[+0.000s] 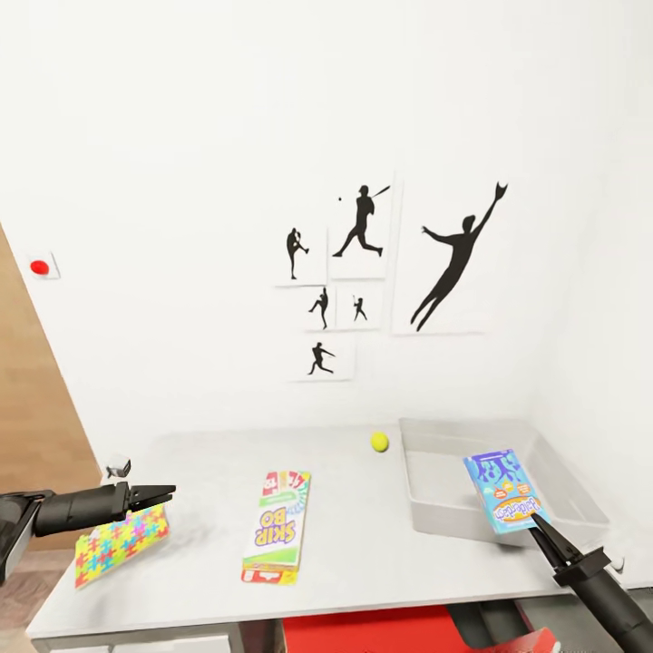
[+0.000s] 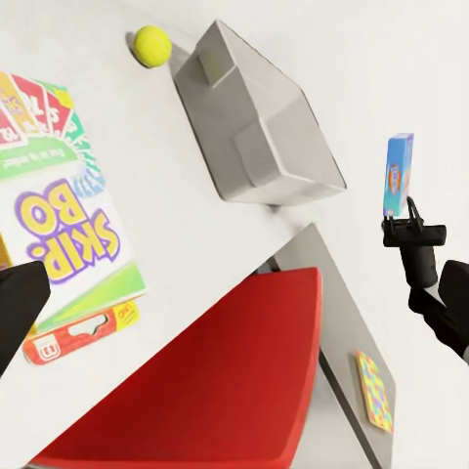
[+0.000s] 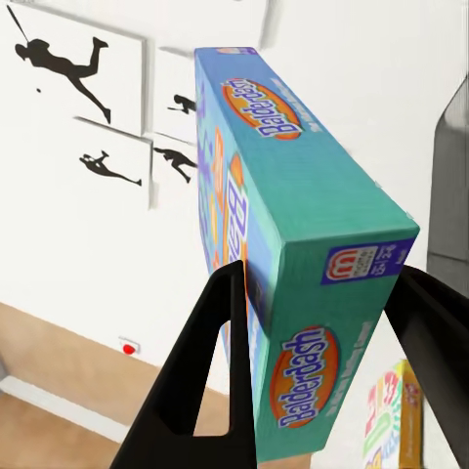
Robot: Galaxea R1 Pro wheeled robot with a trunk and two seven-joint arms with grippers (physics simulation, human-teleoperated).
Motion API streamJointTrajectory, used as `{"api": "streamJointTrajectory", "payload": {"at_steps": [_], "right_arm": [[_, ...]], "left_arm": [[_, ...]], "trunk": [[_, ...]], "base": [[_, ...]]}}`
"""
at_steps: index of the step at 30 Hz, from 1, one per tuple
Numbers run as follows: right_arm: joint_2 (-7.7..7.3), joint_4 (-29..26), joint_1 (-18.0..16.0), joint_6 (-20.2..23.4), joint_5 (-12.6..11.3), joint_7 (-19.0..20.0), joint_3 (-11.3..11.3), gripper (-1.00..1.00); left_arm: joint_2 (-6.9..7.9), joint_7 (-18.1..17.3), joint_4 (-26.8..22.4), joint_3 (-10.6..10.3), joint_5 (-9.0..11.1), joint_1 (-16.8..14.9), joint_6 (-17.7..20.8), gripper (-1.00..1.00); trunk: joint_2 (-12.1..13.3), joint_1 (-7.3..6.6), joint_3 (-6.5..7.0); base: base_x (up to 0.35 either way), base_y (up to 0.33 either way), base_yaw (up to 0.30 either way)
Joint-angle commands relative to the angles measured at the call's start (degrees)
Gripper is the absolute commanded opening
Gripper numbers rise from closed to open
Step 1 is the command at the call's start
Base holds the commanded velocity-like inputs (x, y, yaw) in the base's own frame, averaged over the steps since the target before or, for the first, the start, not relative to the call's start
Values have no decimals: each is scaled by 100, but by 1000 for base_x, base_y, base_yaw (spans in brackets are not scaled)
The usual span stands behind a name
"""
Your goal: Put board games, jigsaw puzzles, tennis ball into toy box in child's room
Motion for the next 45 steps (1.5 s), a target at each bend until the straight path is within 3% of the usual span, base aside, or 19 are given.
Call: {"api": "streamJointTrajectory", "payload": {"at_steps": [1, 29, 45], "right_arm": [[0, 3, -3, 44, -15, 9, -6, -100], [-6, 80, -3, 36, -23, 11, -6, -100], [-1, 77, -3, 28, -16, 7, -6, -100]], "left_arm": [[0, -26, 0, 4, -11, -1, 60, 100], [0, -26, 0, 4, -12, -1, 60, 100], [8, -26, 0, 4, -16, -1, 60, 100]], "trunk": [[-5, 2, -12], [-5, 2, -273], [-5, 2, -287]], "base": [[2, 0, -75], [43, -27, -66], [31, -6, -1]]}}
